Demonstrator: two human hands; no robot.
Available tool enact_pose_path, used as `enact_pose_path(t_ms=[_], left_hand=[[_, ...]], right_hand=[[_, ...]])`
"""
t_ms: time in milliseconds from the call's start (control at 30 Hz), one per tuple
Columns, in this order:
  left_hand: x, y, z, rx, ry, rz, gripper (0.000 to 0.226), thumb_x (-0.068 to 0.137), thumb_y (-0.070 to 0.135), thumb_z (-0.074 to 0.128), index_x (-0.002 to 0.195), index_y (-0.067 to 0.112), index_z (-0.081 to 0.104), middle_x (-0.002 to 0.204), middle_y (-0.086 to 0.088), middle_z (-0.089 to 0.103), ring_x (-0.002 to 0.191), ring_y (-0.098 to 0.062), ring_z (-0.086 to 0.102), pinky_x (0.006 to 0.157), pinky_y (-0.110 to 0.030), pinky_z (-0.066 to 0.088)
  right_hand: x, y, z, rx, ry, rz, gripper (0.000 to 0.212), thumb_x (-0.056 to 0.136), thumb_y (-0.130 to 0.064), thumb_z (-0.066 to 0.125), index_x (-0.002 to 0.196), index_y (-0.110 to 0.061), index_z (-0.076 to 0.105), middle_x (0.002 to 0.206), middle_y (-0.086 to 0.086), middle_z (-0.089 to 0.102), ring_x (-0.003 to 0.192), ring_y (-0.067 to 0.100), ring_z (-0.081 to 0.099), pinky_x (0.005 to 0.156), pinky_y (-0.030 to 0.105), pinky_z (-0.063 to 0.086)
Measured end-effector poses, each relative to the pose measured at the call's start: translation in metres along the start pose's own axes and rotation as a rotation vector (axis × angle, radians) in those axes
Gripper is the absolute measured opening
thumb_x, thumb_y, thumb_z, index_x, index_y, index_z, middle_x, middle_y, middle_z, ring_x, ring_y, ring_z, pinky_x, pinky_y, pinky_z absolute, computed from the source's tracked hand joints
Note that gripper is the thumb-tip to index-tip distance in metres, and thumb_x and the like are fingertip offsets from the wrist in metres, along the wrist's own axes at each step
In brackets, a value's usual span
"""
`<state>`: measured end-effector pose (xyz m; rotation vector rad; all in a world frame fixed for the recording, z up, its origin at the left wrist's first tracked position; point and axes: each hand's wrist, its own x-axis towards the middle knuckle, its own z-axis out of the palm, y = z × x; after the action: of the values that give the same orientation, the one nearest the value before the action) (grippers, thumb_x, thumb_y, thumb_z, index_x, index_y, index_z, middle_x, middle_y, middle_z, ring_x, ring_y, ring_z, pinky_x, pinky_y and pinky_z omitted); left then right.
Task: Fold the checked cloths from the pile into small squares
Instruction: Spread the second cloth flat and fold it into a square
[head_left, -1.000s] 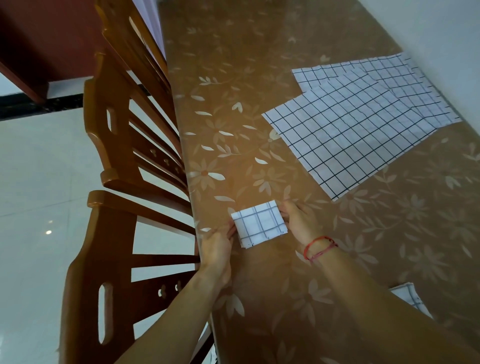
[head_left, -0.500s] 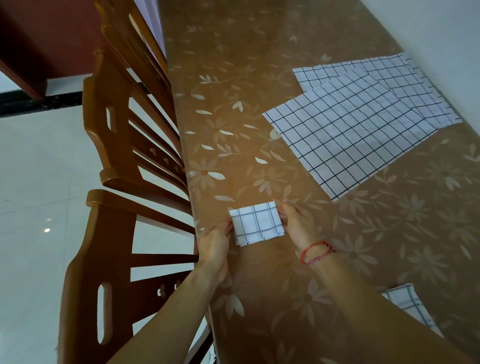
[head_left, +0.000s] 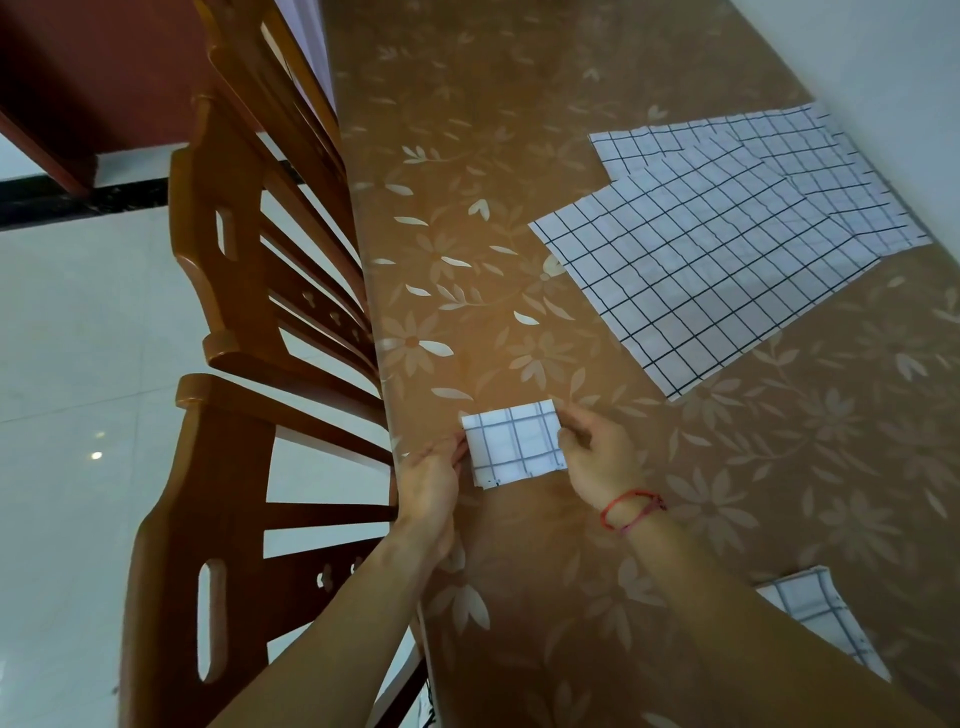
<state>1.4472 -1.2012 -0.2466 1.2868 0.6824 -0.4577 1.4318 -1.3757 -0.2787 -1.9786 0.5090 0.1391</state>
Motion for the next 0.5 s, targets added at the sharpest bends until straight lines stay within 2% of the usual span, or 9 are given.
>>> enact_pose_path(t_ms=[100, 200, 267, 333, 367, 433, 500], left_hand=[[0.001, -0.002, -0.002, -0.005, -0.003, 0.005, 0.025, 0.099, 0.010, 0.044, 0.094, 0.020, 0.067, 0.102, 0.000, 0.072, 0.101, -0.011, 0.066, 0.093, -0.030, 0.049], [0.005, -0.005, -0.005, 0.006, 0.004, 0.008, 0.023, 0.099, 0.011, 0.045, 0.101, 0.019, 0.067, 0.109, -0.002, 0.072, 0.106, -0.013, 0.065, 0.098, -0.032, 0.048], [0.008, -0.007, -0.006, 0.022, 0.008, 0.009, 0.023, 0.099, 0.012, 0.045, 0.098, 0.021, 0.066, 0.110, -0.002, 0.071, 0.108, -0.013, 0.065, 0.100, -0.033, 0.047], [0.011, -0.008, -0.007, 0.025, 0.008, 0.010, 0.023, 0.099, 0.012, 0.045, 0.101, 0.020, 0.066, 0.112, -0.002, 0.071, 0.109, -0.013, 0.064, 0.102, -0.033, 0.047], [0.011, -0.008, -0.008, 0.024, 0.005, 0.010, 0.023, 0.099, 0.011, 0.044, 0.103, 0.018, 0.066, 0.112, -0.003, 0.070, 0.109, -0.013, 0.064, 0.102, -0.033, 0.047], [0.013, -0.010, -0.009, 0.020, -0.004, 0.004, 0.025, 0.099, 0.010, 0.043, 0.105, 0.015, 0.067, 0.113, -0.003, 0.071, 0.110, -0.013, 0.064, 0.100, -0.031, 0.047], [0.014, -0.011, -0.010, 0.014, -0.016, 0.010, 0.026, 0.099, 0.009, 0.043, 0.109, 0.012, 0.067, 0.110, -0.003, 0.071, 0.108, -0.013, 0.064, 0.094, -0.028, 0.049]], right_hand=[[0.000, 0.014, 0.001, -0.258, 0.031, -0.217, 0.046, 0.084, 0.004, 0.052, 0.122, -0.019, 0.064, 0.118, -0.008, 0.066, 0.107, 0.012, 0.058, 0.093, 0.025, 0.047], [0.000, 0.026, 0.003, -0.510, 0.104, -0.359, 0.037, 0.076, 0.009, 0.060, 0.105, -0.010, 0.072, 0.126, -0.007, 0.063, 0.104, 0.021, 0.056, 0.089, 0.033, 0.050], [-0.002, 0.029, 0.004, -0.659, 0.154, -0.457, 0.024, 0.068, 0.012, 0.069, 0.084, -0.005, 0.075, 0.115, -0.002, 0.070, 0.093, 0.027, 0.062, 0.077, 0.029, 0.050], [-0.005, 0.028, 0.005, -0.749, 0.167, -0.499, 0.018, 0.063, 0.010, 0.076, 0.073, -0.005, 0.074, 0.102, 0.002, 0.073, 0.087, 0.028, 0.065, 0.074, 0.023, 0.042], [-0.005, 0.029, 0.006, -0.753, 0.157, -0.499, 0.016, 0.064, 0.009, 0.076, 0.073, -0.004, 0.074, 0.101, 0.003, 0.073, 0.089, 0.028, 0.065, 0.075, 0.023, 0.043], [-0.004, 0.032, 0.007, -0.704, 0.115, -0.475, 0.014, 0.070, 0.007, 0.072, 0.080, -0.002, 0.074, 0.107, 0.006, 0.072, 0.097, 0.030, 0.062, 0.080, 0.030, 0.053], [-0.005, 0.032, 0.006, -0.631, 0.075, -0.428, 0.018, 0.077, 0.004, 0.064, 0.092, -0.003, 0.072, 0.119, 0.004, 0.067, 0.102, 0.028, 0.056, 0.087, 0.033, 0.052]])
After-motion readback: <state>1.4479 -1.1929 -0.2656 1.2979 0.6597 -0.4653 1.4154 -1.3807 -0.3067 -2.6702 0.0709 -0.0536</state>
